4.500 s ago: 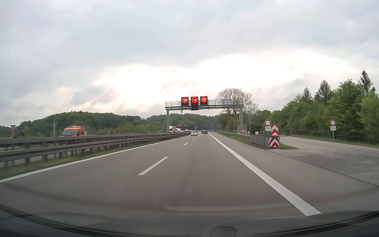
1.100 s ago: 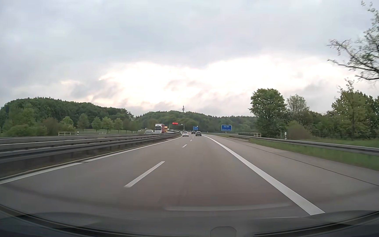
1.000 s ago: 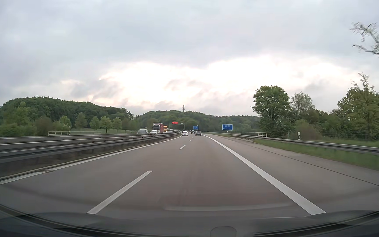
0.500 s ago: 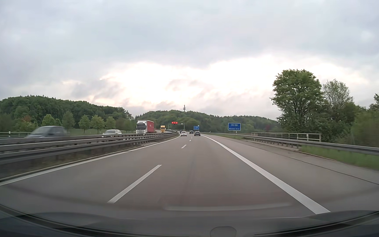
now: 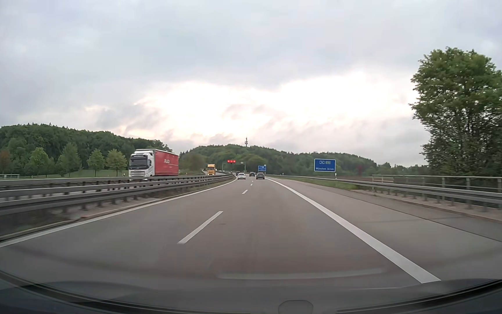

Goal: Follow the waypoints while adhering to traffic rules and regulations

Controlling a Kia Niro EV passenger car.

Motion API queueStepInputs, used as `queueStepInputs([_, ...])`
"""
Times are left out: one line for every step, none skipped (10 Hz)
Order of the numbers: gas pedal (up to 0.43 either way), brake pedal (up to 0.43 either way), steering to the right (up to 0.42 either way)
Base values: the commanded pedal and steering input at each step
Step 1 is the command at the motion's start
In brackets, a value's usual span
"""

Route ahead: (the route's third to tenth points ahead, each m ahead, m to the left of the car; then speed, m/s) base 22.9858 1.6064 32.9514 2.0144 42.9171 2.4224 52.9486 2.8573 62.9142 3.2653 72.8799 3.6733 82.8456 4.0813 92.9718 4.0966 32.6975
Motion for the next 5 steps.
queueStepInputs([0.28, 0.0, -0.006])
queueStepInputs([0.28, 0.0, -0.006])
queueStepInputs([0.28, 0.0, -0.006])
queueStepInputs([0.28, 0.0, -0.006])
queueStepInputs([0.28, 0.0, -0.006])
